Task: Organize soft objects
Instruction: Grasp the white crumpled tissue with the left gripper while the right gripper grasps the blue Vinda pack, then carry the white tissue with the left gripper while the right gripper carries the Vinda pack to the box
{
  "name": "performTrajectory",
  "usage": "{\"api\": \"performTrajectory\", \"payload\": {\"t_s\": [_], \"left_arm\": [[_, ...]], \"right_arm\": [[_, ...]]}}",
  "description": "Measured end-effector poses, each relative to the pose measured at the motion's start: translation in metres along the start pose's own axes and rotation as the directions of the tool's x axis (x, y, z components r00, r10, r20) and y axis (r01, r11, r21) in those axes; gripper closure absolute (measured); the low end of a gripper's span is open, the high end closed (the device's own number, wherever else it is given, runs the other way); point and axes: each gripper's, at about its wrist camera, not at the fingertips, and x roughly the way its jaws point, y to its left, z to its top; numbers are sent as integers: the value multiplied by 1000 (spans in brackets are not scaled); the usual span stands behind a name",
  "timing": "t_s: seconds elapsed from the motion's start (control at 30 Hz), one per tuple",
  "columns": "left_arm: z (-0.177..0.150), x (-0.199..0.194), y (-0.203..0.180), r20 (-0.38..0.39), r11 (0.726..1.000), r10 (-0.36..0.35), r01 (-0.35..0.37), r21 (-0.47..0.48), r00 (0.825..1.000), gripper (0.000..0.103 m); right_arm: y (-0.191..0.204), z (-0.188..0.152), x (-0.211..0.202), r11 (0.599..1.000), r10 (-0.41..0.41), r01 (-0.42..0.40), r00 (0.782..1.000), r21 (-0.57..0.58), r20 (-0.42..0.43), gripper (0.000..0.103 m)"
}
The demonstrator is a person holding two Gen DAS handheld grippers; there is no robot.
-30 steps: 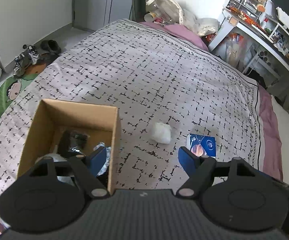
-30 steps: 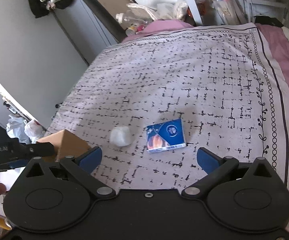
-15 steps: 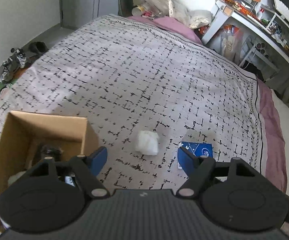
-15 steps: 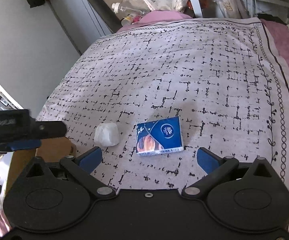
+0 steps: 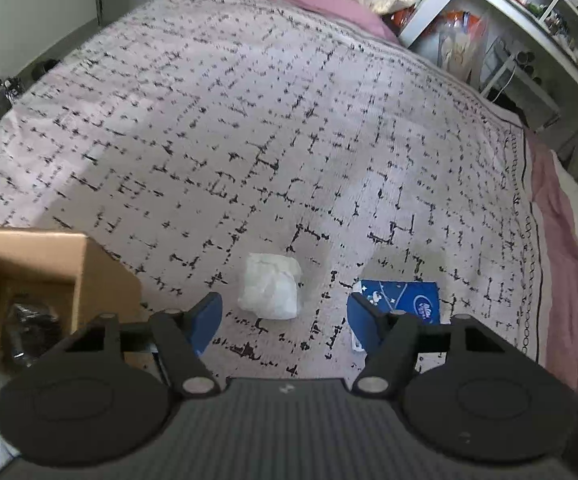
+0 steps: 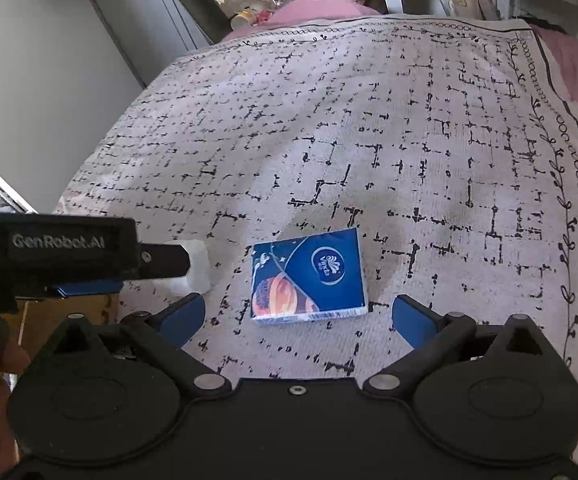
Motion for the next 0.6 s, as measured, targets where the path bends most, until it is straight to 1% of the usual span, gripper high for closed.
{"api": "performTrajectory", "payload": {"t_s": [0.13, 0.23, 0.33, 0.4, 0.47, 0.53, 0.6], "left_arm": [[2, 17, -4, -28, 1000, -2, 3, 20, 1000, 37], [1, 29, -4, -47, 1000, 8, -7, 17, 999, 37], [1, 38, -2, -59, 1000, 18, -17, 13, 998, 38], [1, 43, -1, -61, 1000, 21, -20, 13, 998, 41], [1, 47, 0, -67, 1000, 25, -25, 6, 997, 56], [0, 48, 2, -65, 1000, 24, -25, -7, 998, 57], [-1, 46, 1, -48, 1000, 30, -30, 1, 998, 59]], "right_arm": [[1, 3, 13, 1000, -6, 6, 1000, -4, -14, 5], [0, 3, 24, 1000, -24, 24, 999, -8, -37, 6], [3, 3, 29, 998, -44, 43, 999, -51, -25, 6], [5, 3, 31, 996, -57, 56, 998, -74, -17, 9], [7, 3, 32, 990, -85, 84, 996, -110, -3, 22], [8, 4, 31, 985, -100, 101, 995, -142, 13, 32], [6, 5, 30, 985, -92, 93, 996, -144, 16, 33]]}}
